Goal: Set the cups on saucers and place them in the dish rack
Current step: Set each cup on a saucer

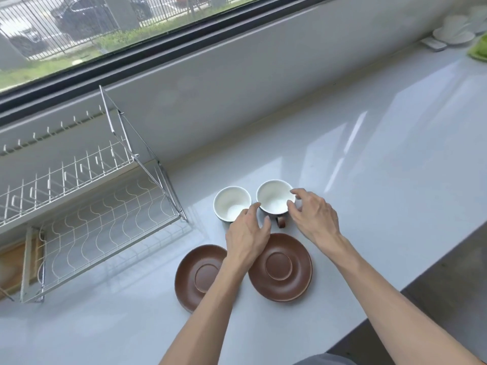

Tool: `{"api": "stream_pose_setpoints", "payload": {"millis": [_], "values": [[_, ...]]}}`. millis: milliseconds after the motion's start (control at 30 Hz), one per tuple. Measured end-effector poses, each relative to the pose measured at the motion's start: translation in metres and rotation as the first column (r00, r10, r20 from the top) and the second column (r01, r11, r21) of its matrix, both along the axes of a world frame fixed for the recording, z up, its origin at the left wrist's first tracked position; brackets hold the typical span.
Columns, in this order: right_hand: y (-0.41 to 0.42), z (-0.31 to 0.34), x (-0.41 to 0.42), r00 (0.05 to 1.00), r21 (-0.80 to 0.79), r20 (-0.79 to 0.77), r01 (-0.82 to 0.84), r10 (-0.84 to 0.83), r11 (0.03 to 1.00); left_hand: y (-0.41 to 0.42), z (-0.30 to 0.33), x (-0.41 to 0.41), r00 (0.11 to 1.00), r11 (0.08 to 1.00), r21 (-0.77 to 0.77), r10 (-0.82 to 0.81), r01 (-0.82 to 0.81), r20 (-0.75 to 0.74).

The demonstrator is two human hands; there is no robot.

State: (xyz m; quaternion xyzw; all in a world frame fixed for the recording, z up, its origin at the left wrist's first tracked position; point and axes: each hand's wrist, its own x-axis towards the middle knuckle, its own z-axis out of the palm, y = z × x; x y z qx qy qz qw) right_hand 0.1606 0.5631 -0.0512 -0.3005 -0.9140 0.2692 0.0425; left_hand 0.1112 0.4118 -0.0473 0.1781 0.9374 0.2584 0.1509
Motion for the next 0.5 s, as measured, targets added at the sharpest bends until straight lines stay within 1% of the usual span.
{"api": "stream_pose_setpoints", "payload": {"millis": [167,267,367,500], "values": [[0.016,-0.006,-0.016,0.999,-0.042,0.004,0.035,-0.035,0.998,0.015,-0.004,-0.011,0.983,0.984,0.138,0.089,-0.112,0.163],[0.023,-0.013,-0.025,0.998,-0.099,0.036,0.061,-0.058,0.993,0.02,-0.003,-0.016,0.963,0.97,0.185,0.111,-0.158,0.246],[0.028,-0.02,-0.032,0.994,-0.167,0.091,0.078,-0.063,0.983,0.026,-0.002,-0.021,0.951,0.963,0.199,0.124,-0.185,0.282],[0.029,-0.027,-0.038,0.992,-0.234,0.12,0.077,-0.05,0.969,0.035,-0.001,-0.022,0.945,0.969,0.17,0.121,-0.179,0.303]]}}
